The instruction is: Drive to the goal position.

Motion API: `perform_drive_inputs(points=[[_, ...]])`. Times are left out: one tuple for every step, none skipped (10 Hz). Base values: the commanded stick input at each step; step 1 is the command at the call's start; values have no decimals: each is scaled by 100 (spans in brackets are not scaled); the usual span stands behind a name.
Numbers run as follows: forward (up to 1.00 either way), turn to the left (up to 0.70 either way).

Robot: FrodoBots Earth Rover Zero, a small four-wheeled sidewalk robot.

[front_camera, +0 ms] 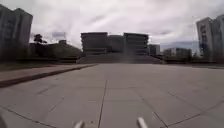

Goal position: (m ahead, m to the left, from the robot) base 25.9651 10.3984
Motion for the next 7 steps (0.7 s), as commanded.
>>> perform_drive_inputs(points=[[100,0],[100,15],[100,36],[100,20],[100,0],[100,0],[100,0]])
